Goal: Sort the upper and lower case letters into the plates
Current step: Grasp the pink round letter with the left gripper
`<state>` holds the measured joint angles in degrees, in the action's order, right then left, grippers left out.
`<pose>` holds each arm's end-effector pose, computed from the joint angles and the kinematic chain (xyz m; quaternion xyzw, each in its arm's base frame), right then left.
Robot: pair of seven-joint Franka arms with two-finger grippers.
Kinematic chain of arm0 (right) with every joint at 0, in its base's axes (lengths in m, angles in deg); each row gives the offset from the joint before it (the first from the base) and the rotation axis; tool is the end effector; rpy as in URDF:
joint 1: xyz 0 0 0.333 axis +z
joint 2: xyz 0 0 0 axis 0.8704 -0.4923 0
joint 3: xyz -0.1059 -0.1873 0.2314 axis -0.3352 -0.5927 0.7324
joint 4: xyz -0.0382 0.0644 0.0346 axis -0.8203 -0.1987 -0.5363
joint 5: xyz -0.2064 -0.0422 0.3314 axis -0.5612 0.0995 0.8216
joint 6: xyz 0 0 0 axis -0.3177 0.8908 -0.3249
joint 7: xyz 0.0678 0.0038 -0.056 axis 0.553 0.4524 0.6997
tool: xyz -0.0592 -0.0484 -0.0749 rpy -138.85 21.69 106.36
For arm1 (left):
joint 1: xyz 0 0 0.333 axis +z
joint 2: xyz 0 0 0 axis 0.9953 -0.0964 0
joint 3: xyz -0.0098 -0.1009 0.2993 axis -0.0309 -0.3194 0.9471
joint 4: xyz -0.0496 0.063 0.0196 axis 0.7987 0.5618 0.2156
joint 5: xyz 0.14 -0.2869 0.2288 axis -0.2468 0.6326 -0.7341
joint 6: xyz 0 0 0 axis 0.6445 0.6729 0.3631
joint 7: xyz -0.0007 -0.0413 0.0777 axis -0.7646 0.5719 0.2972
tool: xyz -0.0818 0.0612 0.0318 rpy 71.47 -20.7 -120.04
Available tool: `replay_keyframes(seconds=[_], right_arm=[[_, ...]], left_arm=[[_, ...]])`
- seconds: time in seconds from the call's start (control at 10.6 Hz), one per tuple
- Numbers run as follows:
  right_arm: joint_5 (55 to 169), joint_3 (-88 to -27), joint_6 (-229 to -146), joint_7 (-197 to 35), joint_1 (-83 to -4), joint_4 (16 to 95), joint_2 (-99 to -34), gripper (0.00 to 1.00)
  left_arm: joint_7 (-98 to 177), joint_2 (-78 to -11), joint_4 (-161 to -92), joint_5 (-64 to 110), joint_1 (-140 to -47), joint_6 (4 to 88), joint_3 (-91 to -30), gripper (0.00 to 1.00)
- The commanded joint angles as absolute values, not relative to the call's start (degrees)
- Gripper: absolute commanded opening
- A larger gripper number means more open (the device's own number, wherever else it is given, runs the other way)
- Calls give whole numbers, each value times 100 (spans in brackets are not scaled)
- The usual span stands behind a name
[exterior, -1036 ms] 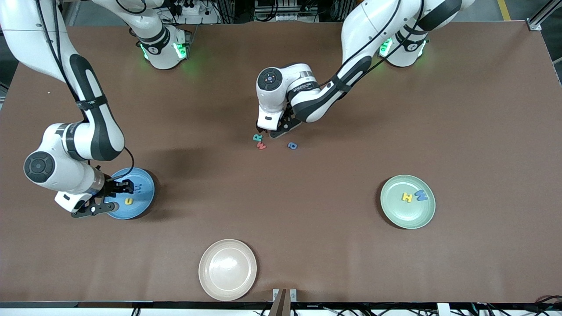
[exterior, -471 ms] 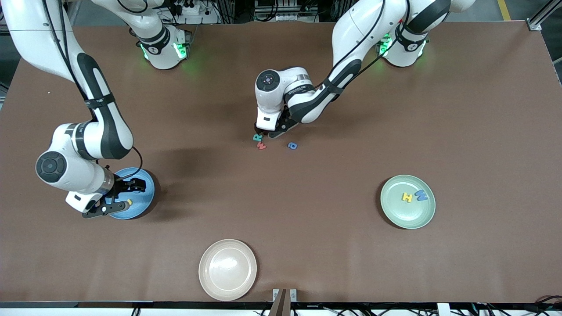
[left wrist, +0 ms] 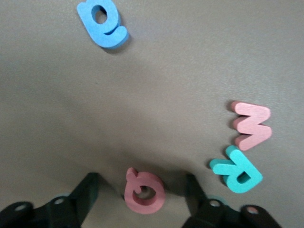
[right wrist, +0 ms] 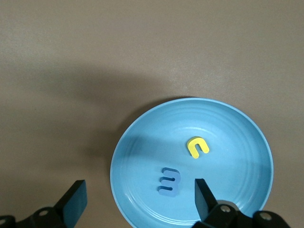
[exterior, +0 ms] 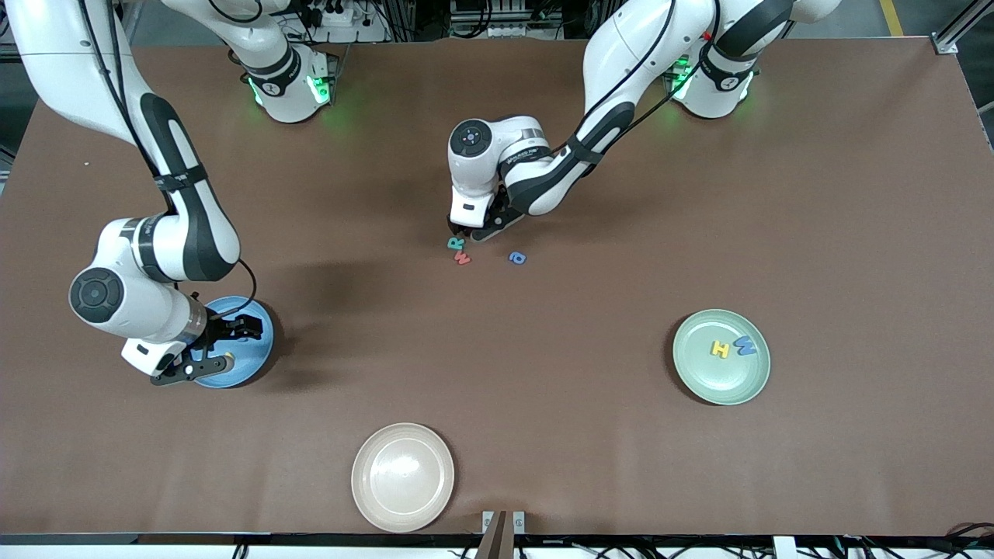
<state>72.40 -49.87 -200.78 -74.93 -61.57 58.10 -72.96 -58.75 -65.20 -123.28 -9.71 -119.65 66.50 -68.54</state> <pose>0.6564 0.0085 0.2641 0.9929 0.1170 -0.0211 0.0068 0.3526 -0.5759 0.1660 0.9585 0.2840 -0.0244 0.0096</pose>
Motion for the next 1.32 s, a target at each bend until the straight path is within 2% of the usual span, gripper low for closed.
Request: replay_keyframes(seconds=[0.0,0.47,0.75,1.22], right_arm=[[7304,-4959,-20064,-7552,-6174,5945,-7139,100],[7304,-4959,-20073,-7560,-5815,5945,-7121,100],[7313,-4950,-19985,-7622,-5095,5901,-7113,100],[7321,-4862,-20011,-8263,-3338,5910,-7156,100]], left_arm=[[-6096,-6504,-12367,-1175,-12033,6678,-6786,0],[-5990,-6153,-12349,-1447,-11771,6486,-6707,0],[-5307,-5530,-12349,-1501,-11253,5854,-6733,0],[-3323,-5124,-12367,-1387,-9760,5448,-6839,0]])
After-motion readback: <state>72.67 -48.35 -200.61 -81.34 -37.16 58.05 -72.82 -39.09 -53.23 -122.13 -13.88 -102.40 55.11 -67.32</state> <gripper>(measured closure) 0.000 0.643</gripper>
